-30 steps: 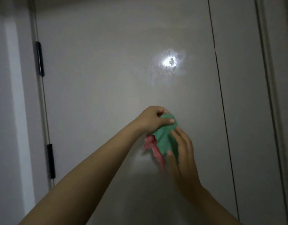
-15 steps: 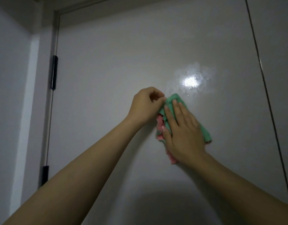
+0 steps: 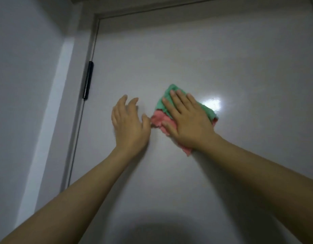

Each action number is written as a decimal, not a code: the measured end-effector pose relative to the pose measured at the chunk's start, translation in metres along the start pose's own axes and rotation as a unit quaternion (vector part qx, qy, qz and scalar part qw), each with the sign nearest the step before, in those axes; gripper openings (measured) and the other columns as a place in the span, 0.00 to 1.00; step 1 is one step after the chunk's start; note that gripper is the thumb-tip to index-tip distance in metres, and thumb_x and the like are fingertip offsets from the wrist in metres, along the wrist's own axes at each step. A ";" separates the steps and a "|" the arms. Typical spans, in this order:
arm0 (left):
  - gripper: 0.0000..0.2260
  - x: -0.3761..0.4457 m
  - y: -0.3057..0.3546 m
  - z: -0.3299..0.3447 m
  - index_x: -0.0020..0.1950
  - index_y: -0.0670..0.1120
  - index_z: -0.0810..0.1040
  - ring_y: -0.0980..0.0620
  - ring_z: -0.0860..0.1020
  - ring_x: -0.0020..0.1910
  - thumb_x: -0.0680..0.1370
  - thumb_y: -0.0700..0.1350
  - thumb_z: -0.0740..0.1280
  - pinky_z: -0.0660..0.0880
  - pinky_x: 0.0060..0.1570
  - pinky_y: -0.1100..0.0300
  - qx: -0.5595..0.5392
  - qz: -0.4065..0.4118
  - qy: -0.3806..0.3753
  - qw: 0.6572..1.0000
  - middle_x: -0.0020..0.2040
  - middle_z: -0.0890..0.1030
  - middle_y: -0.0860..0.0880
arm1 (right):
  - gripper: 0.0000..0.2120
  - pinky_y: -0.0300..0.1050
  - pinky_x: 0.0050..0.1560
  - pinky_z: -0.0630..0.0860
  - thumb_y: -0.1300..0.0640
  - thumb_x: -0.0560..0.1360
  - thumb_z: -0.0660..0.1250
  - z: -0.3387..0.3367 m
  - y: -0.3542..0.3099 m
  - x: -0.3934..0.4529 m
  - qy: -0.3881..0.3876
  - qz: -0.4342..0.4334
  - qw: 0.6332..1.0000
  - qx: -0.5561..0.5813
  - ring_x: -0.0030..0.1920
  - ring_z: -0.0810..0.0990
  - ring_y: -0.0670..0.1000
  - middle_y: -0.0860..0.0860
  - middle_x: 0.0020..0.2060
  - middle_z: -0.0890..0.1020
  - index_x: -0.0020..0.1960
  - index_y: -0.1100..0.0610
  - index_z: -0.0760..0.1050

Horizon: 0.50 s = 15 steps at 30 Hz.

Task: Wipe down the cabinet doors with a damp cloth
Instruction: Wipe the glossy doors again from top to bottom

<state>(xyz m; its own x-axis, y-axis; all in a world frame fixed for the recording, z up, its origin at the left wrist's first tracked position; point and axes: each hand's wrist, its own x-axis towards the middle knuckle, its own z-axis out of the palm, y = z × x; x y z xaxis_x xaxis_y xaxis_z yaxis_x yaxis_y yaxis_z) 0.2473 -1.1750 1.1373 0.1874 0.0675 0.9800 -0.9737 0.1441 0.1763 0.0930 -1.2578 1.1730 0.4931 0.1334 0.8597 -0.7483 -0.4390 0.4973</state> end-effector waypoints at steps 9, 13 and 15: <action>0.27 -0.005 -0.094 -0.018 0.74 0.42 0.63 0.42 0.54 0.75 0.78 0.51 0.52 0.44 0.75 0.46 0.042 -0.003 -0.032 0.999 0.76 0.59 0.39 | 0.32 0.49 0.74 0.39 0.43 0.78 0.43 0.001 -0.001 0.069 0.029 0.184 0.982 -0.018 0.77 0.49 0.57 0.60 0.77 0.52 0.78 0.58 0.51; 0.25 -0.006 -0.123 -0.021 0.73 0.42 0.66 0.40 0.60 0.72 0.78 0.51 0.53 0.50 0.73 0.40 0.054 0.008 -0.013 0.998 0.72 0.65 0.37 | 0.31 0.52 0.75 0.45 0.44 0.79 0.44 0.025 -0.084 0.061 0.021 0.036 0.999 -0.006 0.76 0.54 0.57 0.59 0.75 0.59 0.76 0.58 0.57; 0.25 -0.012 -0.138 -0.024 0.72 0.41 0.67 0.40 0.62 0.71 0.77 0.51 0.53 0.54 0.72 0.38 0.067 0.038 -0.016 0.997 0.71 0.67 0.37 | 0.28 0.51 0.74 0.48 0.45 0.79 0.48 0.027 -0.095 0.036 -0.004 -0.047 0.999 -0.006 0.76 0.58 0.56 0.57 0.74 0.61 0.75 0.57 0.61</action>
<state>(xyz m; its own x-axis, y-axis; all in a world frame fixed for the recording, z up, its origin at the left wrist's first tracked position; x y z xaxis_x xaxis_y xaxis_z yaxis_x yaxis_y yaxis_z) 0.3824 -1.1723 1.0989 0.1098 0.0412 0.9931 -0.9939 0.0058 0.1097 0.1932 -1.2352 1.1536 0.5651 0.1664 0.8081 -0.7041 -0.4133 0.5774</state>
